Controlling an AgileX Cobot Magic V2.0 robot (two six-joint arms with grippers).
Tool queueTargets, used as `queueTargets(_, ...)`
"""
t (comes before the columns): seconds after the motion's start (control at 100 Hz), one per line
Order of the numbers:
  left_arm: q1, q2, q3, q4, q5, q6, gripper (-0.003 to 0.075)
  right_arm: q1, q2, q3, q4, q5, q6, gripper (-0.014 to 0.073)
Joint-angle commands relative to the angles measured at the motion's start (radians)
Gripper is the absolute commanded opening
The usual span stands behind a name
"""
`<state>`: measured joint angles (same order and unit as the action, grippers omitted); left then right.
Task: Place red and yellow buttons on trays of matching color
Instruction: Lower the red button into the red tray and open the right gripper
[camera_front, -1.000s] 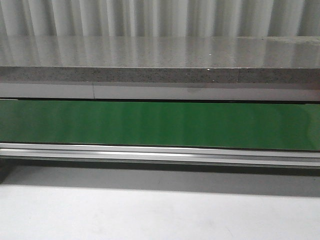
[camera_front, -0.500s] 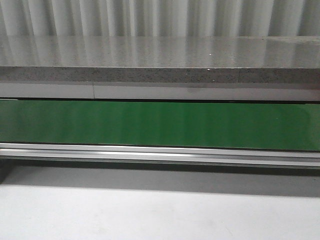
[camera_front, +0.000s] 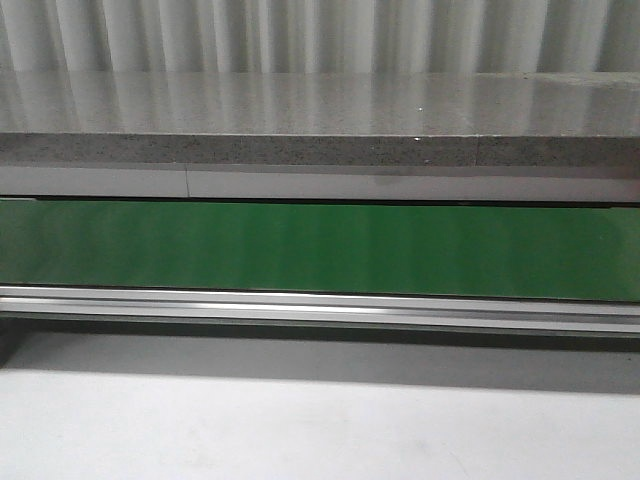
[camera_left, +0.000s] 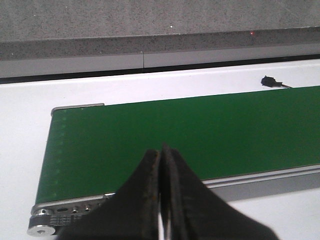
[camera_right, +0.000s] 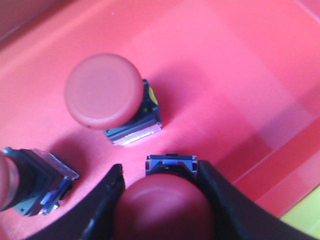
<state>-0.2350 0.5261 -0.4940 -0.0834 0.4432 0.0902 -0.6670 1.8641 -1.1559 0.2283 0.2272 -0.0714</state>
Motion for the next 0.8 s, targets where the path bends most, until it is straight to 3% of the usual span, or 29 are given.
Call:
queueTargets(0.0, -0.007, 0.002, -0.027, -0.010, -0.075, 0.001, -0.0020, -0.006, -0.036, -0.032, 0.019, -0.062, 0.003, 0.0231)
queueTargets(0.16, -0.007, 0.002, -0.027, -0.010, -0.075, 0.001, -0.0020, -0.006, -0.034, -0.032, 0.024, -0.075, 0.003, 0.0535)
queueTargets(0.25, -0.007, 0.002, -0.027, -0.010, -0.075, 0.001, -0.0020, -0.006, -0.036, -0.032, 0.024, -0.075, 0.003, 0.0588)
queueTargets(0.6, -0.007, 0.002, -0.027, -0.010, -0.075, 0.001, -0.0020, -0.006, -0.175, -0.032, 0.024, -0.010, 0.003, 0.0566)
queueTargets(0.69, -0.007, 0.002, -0.027, -0.010, -0.075, 0.001, -0.0020, -0.005, -0.237, -0.032, 0.024, 0.038, 0.003, 0.0454)
queueTargets(0.79, -0.007, 0.002, -0.027, -0.010, -0.075, 0.001, -0.0020, -0.003, -0.306, -0.029, 0.026, 0.102, 0.003, 0.0229)
